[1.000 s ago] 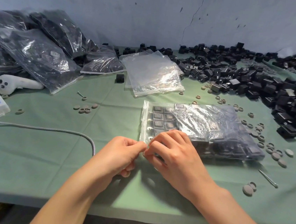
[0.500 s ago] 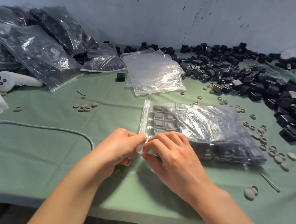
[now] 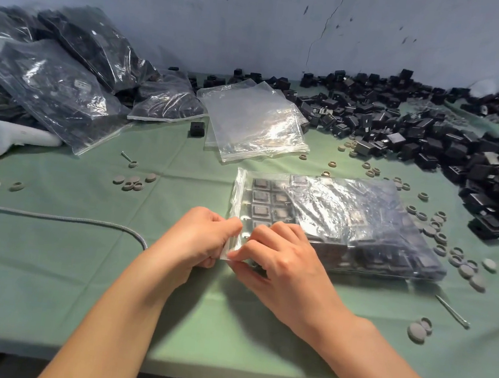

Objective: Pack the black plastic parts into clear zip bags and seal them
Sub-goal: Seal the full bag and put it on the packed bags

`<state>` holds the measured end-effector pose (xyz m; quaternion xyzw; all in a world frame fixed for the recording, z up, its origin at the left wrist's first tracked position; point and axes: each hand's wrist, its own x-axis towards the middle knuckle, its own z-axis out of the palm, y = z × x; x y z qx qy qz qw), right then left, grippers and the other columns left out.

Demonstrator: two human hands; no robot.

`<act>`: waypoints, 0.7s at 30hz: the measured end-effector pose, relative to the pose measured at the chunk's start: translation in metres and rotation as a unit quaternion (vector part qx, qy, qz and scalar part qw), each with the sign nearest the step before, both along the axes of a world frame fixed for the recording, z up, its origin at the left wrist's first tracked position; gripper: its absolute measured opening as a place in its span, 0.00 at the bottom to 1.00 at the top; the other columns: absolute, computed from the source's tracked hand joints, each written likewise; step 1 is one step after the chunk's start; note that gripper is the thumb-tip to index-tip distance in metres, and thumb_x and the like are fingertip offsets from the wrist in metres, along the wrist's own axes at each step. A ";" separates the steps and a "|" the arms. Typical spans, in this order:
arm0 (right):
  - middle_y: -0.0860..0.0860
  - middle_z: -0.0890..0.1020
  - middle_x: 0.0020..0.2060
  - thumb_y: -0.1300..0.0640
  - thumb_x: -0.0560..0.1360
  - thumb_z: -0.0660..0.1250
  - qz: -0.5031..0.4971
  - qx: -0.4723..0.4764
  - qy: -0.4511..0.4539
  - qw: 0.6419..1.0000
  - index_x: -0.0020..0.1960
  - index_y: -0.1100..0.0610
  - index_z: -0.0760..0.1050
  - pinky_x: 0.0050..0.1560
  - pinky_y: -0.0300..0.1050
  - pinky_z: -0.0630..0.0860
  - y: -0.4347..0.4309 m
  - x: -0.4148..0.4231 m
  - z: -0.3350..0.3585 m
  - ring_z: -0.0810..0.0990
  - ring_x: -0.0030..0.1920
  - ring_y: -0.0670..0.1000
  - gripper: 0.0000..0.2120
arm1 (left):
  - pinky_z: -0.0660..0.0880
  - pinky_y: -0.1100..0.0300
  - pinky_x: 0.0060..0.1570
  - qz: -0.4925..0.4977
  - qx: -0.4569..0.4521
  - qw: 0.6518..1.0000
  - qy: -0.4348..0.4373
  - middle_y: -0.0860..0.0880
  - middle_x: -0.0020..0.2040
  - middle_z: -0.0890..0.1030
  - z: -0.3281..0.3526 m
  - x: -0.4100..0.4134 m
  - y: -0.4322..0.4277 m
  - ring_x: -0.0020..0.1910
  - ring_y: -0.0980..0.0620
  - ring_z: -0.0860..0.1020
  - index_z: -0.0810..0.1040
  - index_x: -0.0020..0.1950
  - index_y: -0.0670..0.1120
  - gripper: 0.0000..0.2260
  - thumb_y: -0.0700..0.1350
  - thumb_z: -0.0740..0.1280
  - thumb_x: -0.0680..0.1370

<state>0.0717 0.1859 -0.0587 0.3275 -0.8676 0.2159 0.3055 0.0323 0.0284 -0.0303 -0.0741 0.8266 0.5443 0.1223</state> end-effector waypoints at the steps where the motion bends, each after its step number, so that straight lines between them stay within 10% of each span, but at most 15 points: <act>1: 0.47 0.77 0.39 0.55 0.75 0.72 0.001 -0.003 0.001 1.000 0.44 0.53 0.81 0.44 0.50 0.72 0.000 0.000 0.000 0.72 0.39 0.52 0.02 | 0.54 0.68 0.22 0.000 -0.008 1.000 0.007 0.48 0.21 0.60 0.000 -0.004 0.001 0.20 0.51 0.56 0.68 0.33 0.44 0.11 0.42 0.65 0.74; 21: 0.47 0.78 0.37 0.51 0.75 0.71 -0.061 0.066 -0.017 0.996 0.42 0.52 0.80 0.45 0.48 0.72 -0.013 -0.003 0.012 0.77 0.41 0.52 0.06 | 0.52 0.68 0.22 0.035 -0.006 0.999 -0.006 0.51 0.20 0.61 0.003 -0.040 0.009 0.20 0.52 0.55 0.61 0.27 0.50 0.18 0.44 0.66 0.73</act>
